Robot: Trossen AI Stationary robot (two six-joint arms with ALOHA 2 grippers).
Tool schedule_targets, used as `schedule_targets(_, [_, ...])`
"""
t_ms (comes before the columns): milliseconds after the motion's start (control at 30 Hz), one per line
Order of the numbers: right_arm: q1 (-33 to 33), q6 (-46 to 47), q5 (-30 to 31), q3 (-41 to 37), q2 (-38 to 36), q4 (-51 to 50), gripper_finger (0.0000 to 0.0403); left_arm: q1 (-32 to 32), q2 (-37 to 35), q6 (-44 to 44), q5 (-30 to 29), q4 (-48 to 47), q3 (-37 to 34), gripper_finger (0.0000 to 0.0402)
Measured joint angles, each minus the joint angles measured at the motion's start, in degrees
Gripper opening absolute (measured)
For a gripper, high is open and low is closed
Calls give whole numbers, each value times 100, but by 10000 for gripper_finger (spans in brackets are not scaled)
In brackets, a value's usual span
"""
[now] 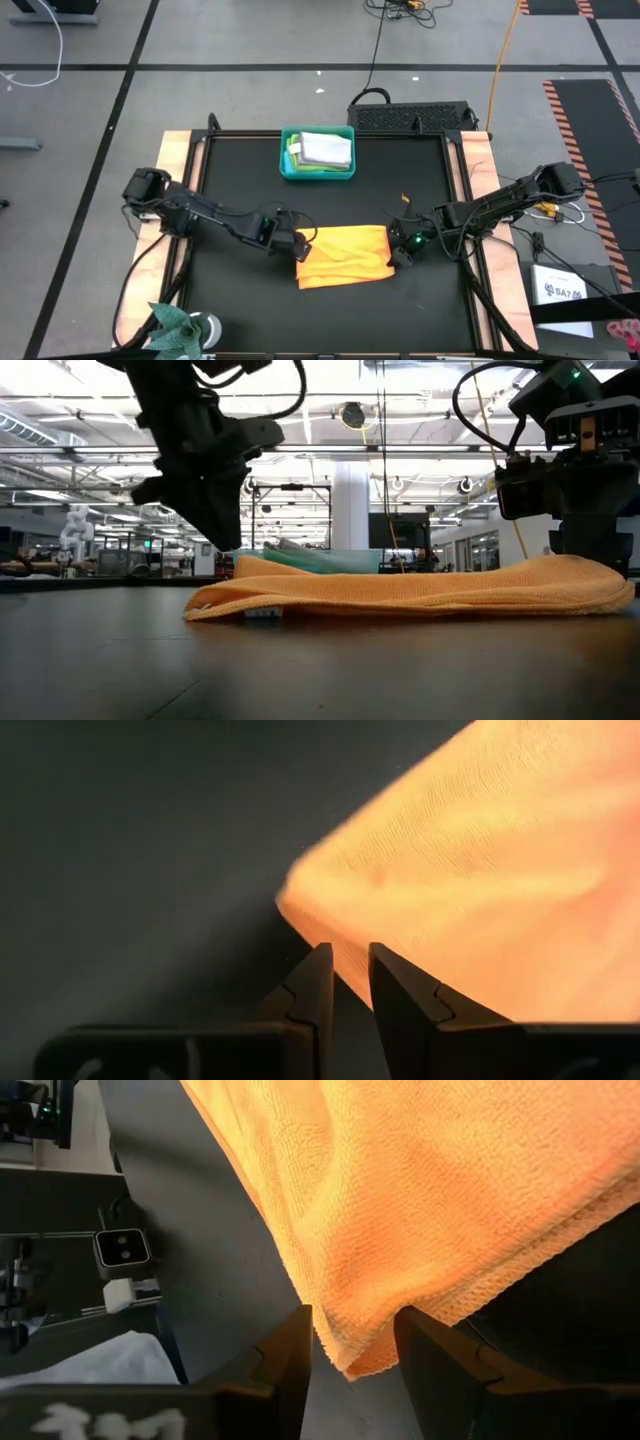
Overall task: Fold microfiber towels
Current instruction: Fold the orange microfiber towel
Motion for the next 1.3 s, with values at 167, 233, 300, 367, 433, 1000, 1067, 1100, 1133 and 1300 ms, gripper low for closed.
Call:
schedule_targets(167, [0,-15,-10,0,0,0,135,-13,6,2501,-622,274,2,69])
schedule_targets(233, [0,-15,-15,0,0,2,134,-50,6,3691,-833,446,2,69])
schedule_targets(300, [0,-15,-15,0,0,2,135,-70,6,4610,-917,603,5,69])
schedule_targets(367, [0,10,-15,0,0,2,134,-62,10,5107,-908,590,7,69])
schedule_targets(433, [0,20,-17,0,0,2,134,-37,93,5283,-904,578,9,69])
schedule_targets(1000, [0,303,-22,9,-2,-30,134,-534,362,5937,-406,-371,4,69])
schedule_targets(1067, [0,326,-22,9,-1,0,134,-585,364,5955,-585,-208,4,69])
schedule_targets(1100, [0,326,-22,9,0,9,134,-602,362,5943,-677,-142,4,69])
schedule_targets(1133, [0,326,-22,9,-2,6,134,-610,362,5915,-767,-50,4,69])
schedule_targets(1300, [0,426,-20,9,0,4,134,-622,362,5380,-451,102,4,69])
